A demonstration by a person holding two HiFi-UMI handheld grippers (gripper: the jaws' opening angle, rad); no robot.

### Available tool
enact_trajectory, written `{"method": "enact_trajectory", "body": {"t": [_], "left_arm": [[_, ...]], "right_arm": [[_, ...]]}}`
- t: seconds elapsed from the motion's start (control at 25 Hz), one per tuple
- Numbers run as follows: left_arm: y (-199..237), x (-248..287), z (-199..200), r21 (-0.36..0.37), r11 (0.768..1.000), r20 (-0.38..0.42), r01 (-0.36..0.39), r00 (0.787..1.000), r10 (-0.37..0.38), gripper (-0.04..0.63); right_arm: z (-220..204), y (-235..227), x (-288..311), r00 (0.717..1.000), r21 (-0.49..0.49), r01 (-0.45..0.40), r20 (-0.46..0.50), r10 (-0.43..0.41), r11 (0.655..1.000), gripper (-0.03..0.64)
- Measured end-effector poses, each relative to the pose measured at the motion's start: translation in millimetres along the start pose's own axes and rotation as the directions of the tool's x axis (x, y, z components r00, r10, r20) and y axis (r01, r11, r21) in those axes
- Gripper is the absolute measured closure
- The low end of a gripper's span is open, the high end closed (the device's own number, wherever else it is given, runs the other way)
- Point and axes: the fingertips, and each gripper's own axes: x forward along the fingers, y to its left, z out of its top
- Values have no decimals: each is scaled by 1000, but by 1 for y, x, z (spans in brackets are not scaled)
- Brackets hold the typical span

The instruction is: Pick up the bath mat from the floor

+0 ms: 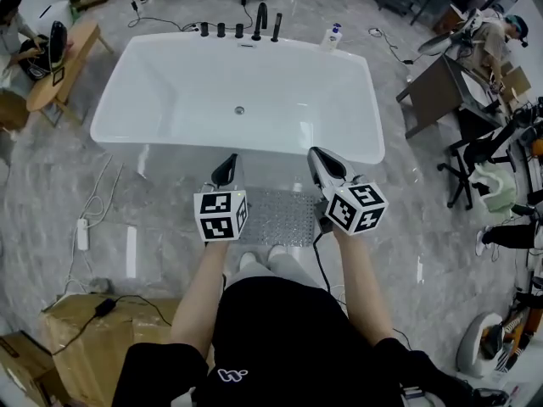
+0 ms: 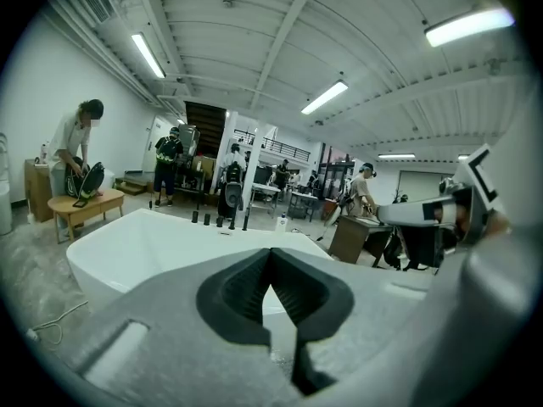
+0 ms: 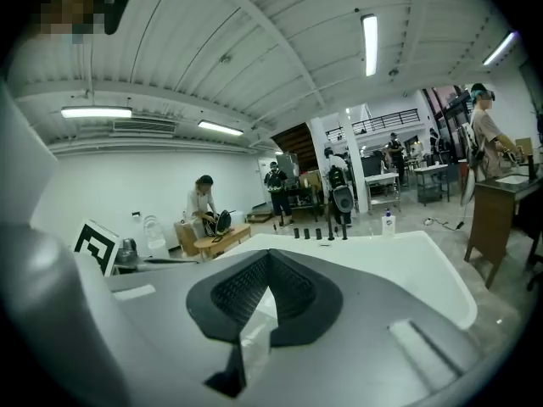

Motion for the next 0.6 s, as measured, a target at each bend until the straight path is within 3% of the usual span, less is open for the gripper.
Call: {"method": "enact_trajectory", "body": {"t": [0.16, 0.4, 0.6], "left_arm": [[-10, 6, -12, 5, 1000, -40, -1, 999, 1, 595], [-45, 28, -16, 16, 1000, -81, 2, 997, -1, 595], [-71, 41, -21, 23, 1000, -93, 12, 996, -10, 595]], "right_arm": [[-12, -30, -13, 999, 69, 54, -6, -54, 996, 611], [-6, -74, -35, 997, 119, 71, 2, -72, 990, 611], [-2, -96, -43, 998, 103, 68, 9, -69, 992, 611]]}}
